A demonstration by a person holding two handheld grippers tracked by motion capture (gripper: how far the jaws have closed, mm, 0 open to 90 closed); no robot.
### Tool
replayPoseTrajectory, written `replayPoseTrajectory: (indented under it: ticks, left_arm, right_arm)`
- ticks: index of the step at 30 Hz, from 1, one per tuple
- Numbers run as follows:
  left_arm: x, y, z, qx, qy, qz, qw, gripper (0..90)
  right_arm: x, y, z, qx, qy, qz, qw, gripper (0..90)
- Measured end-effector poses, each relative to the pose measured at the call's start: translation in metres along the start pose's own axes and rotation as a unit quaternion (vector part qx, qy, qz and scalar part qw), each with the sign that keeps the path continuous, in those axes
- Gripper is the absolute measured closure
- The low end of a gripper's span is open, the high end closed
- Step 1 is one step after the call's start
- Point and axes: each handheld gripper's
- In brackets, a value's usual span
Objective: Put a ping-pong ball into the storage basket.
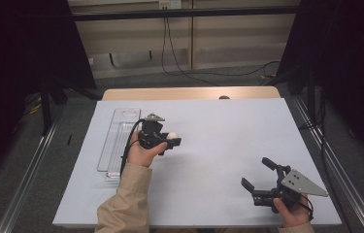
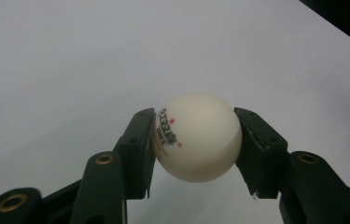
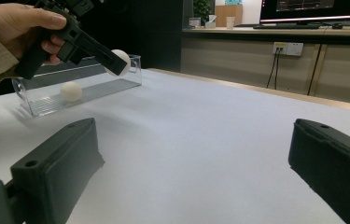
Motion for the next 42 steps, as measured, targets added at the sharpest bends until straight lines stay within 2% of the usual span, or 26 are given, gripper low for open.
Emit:
replayPoseTrajectory:
  ticks: [27, 34, 36, 42]
  left_arm:
    - [-0.01, -0.002, 0.018, 0.012, 0.006, 0.016, 0.9998, 51.0]
    - [-0.011, -0.003, 0.022, 0.013, 0.017, 0.02, 0.9996, 51.0]
    - [-0.013, -0.003, 0.023, 0.01, 0.016, 0.017, 0.9997, 51.0]
    - [-0.015, -0.004, 0.025, 0.014, 0.017, 0.024, 0.9995, 51.0]
  right_arm:
    - [0.0, 0.0, 0.0, 0.0, 0.001, 0.001, 1.0, 1.3]
    - [0.0, 0.0, 0.0, 0.001, 0.0, 0.001, 1.0, 1.3]
    - [0.0, 0.0, 0.0, 0.0, 0.0, 0.001, 1.0, 1.3]
    - [0.0, 0.0, 0.0, 0.001, 0.001, 0.001, 1.0, 1.3]
Point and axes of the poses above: each handheld gripper's, and its own axes: z roughly backward along the jaws, y roughly out of its top, x roughly to its right, and after that the axes turned 8 degrees about -x, right-handed
